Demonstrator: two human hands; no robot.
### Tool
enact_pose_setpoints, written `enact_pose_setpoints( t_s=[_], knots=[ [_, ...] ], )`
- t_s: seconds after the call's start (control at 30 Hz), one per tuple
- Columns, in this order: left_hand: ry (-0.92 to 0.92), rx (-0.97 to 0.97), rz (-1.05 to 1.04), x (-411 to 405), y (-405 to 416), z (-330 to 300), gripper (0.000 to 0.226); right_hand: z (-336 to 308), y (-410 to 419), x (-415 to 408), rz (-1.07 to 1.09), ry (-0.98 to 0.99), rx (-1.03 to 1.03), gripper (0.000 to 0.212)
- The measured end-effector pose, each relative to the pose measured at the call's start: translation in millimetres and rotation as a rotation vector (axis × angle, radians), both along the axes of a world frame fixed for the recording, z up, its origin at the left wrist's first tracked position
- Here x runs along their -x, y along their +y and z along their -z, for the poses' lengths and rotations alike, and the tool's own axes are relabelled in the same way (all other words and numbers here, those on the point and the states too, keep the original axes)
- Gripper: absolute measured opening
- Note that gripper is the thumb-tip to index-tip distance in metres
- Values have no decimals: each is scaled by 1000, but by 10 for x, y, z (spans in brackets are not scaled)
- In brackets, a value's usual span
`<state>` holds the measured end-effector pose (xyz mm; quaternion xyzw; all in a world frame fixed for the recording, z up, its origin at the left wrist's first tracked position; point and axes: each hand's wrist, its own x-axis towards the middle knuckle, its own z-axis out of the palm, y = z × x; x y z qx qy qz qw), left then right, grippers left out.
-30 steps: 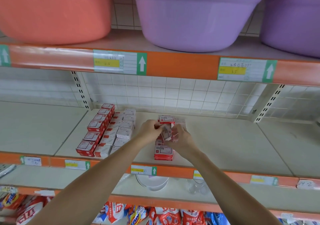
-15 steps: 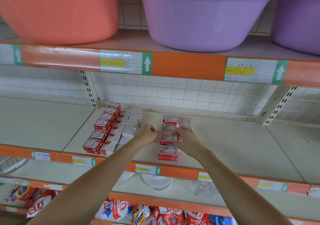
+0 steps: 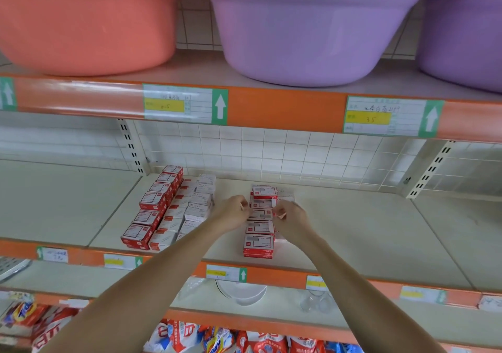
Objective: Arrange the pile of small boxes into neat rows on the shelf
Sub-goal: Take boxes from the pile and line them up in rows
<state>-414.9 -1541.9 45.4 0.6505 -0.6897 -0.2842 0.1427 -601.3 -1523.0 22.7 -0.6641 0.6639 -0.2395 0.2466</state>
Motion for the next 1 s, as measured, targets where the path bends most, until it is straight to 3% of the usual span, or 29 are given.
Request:
enact_pose_setpoints(
  t_s=[0.23, 0.5, 0.73, 0.9, 1.0],
  knots=[
    [-59, -4, 15, 105, -77, 13, 14, 59, -79, -88, 72, 85, -134, 24],
    [-19, 64, 7, 135, -88, -21, 17, -18, 2, -178, 153, -88, -6, 11],
    [-2, 102, 62, 76, -107, -44, 14, -185, 17, -172, 90, -332, 100, 17],
    [194, 143, 198, 46, -135, -155, 18, -207, -30, -192, 15, -380, 97, 21],
    [208, 185, 182, 65, -163, -156, 11, -218, -31, -213, 42, -393, 129, 20]
  ],
)
